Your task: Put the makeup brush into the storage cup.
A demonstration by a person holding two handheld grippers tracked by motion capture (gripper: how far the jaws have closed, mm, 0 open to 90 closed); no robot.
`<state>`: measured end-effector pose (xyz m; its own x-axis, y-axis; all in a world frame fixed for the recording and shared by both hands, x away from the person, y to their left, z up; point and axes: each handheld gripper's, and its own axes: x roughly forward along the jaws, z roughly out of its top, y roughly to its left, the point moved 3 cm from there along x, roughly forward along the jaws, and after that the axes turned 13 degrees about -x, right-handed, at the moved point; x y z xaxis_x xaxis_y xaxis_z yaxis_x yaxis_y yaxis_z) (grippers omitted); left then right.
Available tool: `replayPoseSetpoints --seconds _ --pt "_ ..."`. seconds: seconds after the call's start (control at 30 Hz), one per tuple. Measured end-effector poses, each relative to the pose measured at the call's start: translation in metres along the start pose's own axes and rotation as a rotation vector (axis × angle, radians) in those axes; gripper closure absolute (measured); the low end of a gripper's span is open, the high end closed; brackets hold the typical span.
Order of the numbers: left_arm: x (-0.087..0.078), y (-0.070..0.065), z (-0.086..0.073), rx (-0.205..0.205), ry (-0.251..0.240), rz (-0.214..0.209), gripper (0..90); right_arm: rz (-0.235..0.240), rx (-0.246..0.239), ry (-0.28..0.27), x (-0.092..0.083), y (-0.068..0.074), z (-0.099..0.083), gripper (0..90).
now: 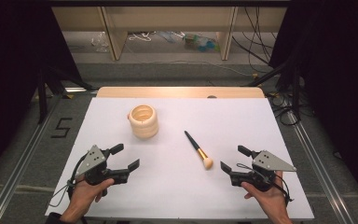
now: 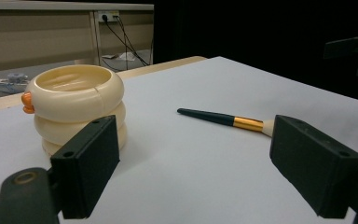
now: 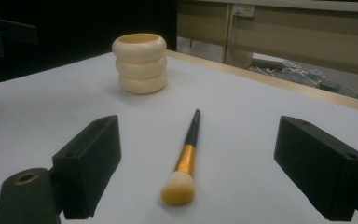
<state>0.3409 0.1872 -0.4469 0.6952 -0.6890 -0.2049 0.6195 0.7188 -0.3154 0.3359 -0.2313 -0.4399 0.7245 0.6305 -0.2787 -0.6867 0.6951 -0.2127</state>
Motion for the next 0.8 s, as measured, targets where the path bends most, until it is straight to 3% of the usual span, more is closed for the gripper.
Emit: replayPoseSetpoints --seconds 0.1,0.27,0.3,0.57,0.7,0.8 --pt "0.0 0.0 0.0 0.004 0.001 0.001 15.7 0.029 0.016 0.025 -0.001 0.001 0.0 15.6" --pt "0.001 0.0 0.0 0.006 0.007 0.002 15.7 0.029 0.02 0.024 0.0 0.001 0.0 15.6" --pt "0.002 0.0 -0.001 -0.004 0.01 0.001 15.7 0.016 0.007 0.012 0.002 -0.001 0.0 15.6" --pt "0.003 0.0 -0.002 0.008 0.013 -0.001 15.7 0.037 -0.033 0.049 0.016 -0.001 0.006 15.9" --pt "0.003 0.0 -0.002 0.006 0.02 0.005 15.7 0.046 -0.047 0.039 0.023 -0.002 0.011 15.9" --pt "0.003 0.0 -0.002 0.007 0.021 0.003 15.7 0.059 -0.065 0.069 0.031 -0.002 0.016 16.0"
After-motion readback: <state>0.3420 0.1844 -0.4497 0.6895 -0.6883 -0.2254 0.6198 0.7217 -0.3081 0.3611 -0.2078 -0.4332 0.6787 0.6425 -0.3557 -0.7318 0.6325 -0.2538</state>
